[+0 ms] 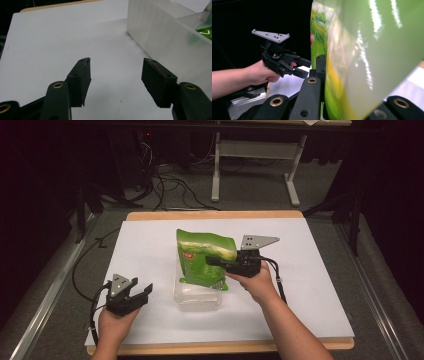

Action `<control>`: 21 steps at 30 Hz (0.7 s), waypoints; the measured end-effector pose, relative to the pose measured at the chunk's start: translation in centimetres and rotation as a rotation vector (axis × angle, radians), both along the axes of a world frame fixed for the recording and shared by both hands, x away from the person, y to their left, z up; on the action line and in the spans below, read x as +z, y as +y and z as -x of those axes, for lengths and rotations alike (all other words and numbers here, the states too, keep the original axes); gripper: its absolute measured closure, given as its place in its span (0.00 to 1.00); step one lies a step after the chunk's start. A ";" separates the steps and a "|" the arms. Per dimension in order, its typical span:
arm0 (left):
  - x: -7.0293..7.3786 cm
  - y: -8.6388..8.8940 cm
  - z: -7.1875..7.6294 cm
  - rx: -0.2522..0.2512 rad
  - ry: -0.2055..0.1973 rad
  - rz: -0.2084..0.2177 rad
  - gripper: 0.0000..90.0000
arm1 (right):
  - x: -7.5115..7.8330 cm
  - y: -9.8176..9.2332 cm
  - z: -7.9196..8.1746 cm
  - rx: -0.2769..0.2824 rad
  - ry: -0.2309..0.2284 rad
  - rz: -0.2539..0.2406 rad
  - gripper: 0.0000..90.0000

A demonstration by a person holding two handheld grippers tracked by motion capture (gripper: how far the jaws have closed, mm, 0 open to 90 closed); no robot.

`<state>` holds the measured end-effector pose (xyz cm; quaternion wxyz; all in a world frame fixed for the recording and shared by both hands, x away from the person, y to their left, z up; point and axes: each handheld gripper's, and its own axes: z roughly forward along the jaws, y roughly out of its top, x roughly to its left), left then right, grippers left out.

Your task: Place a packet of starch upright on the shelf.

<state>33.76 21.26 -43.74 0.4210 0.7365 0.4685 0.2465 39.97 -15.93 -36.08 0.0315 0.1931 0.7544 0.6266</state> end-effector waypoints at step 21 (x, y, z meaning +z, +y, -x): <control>0.0 0.1 0.0 -0.005 0.002 -0.003 0.46 | -2.3 2.1 -0.8 0.029 0.045 0.051 0.97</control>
